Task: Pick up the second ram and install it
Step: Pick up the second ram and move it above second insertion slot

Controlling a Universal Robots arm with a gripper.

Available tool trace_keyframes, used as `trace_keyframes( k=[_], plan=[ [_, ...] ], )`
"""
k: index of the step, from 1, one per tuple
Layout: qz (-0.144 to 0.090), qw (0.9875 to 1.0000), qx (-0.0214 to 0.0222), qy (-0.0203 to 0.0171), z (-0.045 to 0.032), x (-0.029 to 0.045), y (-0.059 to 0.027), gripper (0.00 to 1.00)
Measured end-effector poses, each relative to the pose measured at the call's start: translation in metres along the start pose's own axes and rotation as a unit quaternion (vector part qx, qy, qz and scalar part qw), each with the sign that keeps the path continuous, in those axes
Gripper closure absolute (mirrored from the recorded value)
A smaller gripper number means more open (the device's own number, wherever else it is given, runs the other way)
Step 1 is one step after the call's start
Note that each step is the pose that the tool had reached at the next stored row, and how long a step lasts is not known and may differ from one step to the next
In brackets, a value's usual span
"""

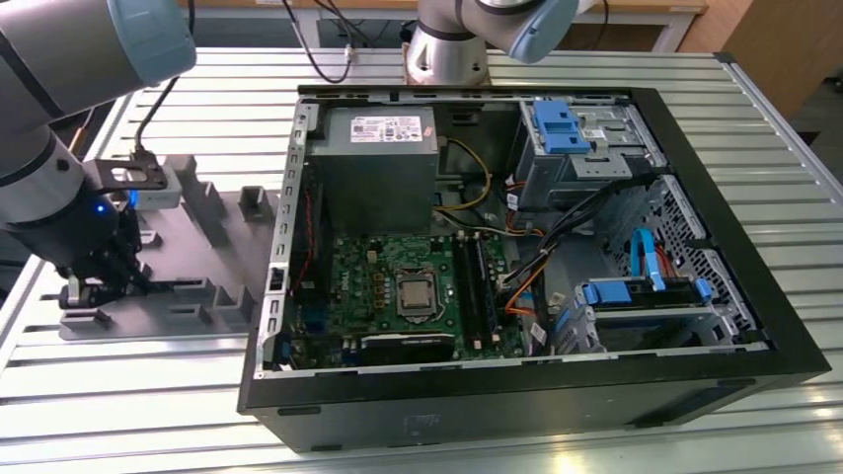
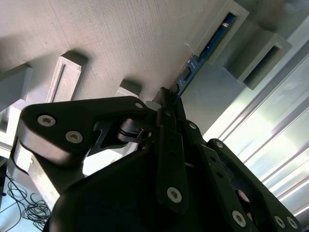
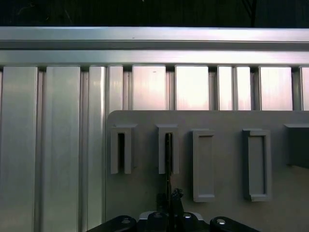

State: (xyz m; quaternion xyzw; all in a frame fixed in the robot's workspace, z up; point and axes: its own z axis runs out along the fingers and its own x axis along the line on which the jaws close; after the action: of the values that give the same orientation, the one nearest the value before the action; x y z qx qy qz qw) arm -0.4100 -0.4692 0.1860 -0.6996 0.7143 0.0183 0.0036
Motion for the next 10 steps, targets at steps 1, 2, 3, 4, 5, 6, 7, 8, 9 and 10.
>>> trace_keyframes(
  k=[1,2,3,4,5,6,7,8,9,10],
  plan=[
    [-0.001,1.0,-0.0001,0.0,0.0001,0.0003,0.0,0.86],
    [-0.004,1.0,-0.0001,0.0001,0.0001,0.0005,0.0,0.86],
    [-0.005,1.0,-0.0002,0.0001,0.0001,0.0006,0.0,0.86],
    [-0.005,1.0,-0.0002,0.0001,0.0001,0.0006,0.0,0.86],
    [-0.005,1.0,-0.0002,0.0001,0.0001,0.0006,0.0,0.86],
    [-0.005,1.0,-0.0002,0.0001,0.0001,0.0006,0.0,0.86],
    [-0.005,1.0,-0.0002,0.0001,0.0001,0.0006,0.0,0.86],
    [-0.005,1.0,-0.0002,0.0001,0.0001,0.0006,0.0,0.86],
    [-0.005,1.0,-0.0001,0.0001,-0.0001,0.0007,0.0,0.86],
    [-0.005,1.0,-0.0001,0.0001,-0.0006,0.0007,0.0,0.86]
  ],
)
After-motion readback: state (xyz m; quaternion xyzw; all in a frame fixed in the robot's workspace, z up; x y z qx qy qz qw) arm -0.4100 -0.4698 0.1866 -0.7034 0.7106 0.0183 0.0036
